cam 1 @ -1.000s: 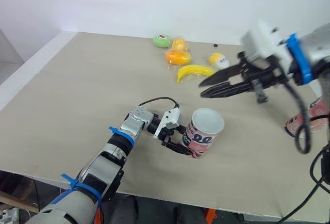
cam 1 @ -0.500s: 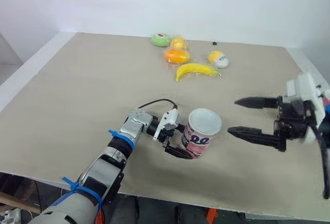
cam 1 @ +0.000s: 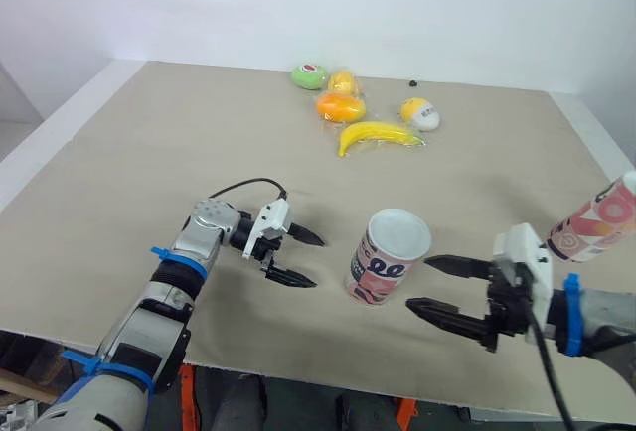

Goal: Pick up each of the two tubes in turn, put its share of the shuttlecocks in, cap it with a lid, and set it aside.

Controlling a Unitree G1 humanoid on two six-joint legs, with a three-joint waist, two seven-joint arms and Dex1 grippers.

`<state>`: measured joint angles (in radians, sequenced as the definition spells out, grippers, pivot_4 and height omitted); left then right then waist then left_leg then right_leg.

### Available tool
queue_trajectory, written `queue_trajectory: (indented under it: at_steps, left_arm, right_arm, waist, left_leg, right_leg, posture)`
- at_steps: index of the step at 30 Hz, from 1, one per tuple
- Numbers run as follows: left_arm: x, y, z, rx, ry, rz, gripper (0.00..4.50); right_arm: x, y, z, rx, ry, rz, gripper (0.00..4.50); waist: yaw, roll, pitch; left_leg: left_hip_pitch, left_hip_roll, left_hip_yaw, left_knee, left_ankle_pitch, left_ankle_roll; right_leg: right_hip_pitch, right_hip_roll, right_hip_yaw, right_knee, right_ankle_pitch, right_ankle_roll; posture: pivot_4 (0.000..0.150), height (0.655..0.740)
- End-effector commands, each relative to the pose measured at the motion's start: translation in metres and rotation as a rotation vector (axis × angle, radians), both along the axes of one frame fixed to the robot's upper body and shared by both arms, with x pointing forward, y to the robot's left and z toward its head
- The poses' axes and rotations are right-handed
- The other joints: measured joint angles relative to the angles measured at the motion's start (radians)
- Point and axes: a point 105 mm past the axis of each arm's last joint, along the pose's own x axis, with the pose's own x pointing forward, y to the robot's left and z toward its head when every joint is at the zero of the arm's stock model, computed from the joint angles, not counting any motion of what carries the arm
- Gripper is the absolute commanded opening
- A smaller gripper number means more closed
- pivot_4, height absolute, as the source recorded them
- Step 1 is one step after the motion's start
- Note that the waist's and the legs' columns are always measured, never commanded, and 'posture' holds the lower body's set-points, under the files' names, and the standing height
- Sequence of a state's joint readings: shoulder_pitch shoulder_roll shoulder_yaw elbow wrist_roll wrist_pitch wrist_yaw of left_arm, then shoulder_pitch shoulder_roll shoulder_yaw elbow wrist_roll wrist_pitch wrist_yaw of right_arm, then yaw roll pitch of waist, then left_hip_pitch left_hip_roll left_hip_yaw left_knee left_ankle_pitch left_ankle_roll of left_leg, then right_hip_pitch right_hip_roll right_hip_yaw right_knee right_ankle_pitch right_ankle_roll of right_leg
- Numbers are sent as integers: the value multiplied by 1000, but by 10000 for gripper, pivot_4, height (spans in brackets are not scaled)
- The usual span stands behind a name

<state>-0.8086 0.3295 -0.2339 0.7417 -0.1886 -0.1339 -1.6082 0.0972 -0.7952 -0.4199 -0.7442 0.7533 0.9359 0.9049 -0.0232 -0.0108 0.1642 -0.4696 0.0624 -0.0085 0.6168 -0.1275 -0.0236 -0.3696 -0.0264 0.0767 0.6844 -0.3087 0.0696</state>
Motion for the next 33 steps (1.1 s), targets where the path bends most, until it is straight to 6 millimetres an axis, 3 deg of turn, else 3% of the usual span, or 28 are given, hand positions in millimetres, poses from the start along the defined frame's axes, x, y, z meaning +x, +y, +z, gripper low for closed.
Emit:
queue_trajectory:
  at_steps: [1,4,16,29,33]
  left_arm:
    - [-4,5,44,-174,-38,-14,44326]
    - [-13,9,60,-230,-44,-32,44326]
    - [-20,5,57,-193,-58,-64,44326]
    - [-22,-2,52,-191,-44,-76,44326]
    - [-22,-2,52,-198,-46,-72,45000]
  right_arm:
    - [9,9,5,-13,-66,24,45000]
    - [15,13,4,-17,-78,39,45000]
    - [30,31,-13,11,-119,53,45000]
    - [45,40,-13,51,-204,42,45000]
    - [45,40,-12,56,-210,43,29837]
  waist:
    - [0,0,0]
    - [3,-1,1]
    - [3,-1,1]
    - [3,-1,1]
    - [3,-1,1]
  left_leg:
    - [0,0,0,0,0,0]
    - [0,1,0,0,0,0]
    - [0,1,0,0,0,0]
    - [0,1,0,0,0,0]
    - [0,1,0,0,0,0]
  right_leg:
    - [0,0,0,0,0,0]
    - [0,0,0,0,0,-1]
    - [0,1,-1,0,-1,-2]
    - [0,1,-1,0,0,-2]
    - [0,1,0,0,-1,-2]
  posture:
    - [1500,7179]
    - [1500,7179]
    - [1500,7179]
    - [1500,7179]
    - [1500,7179]
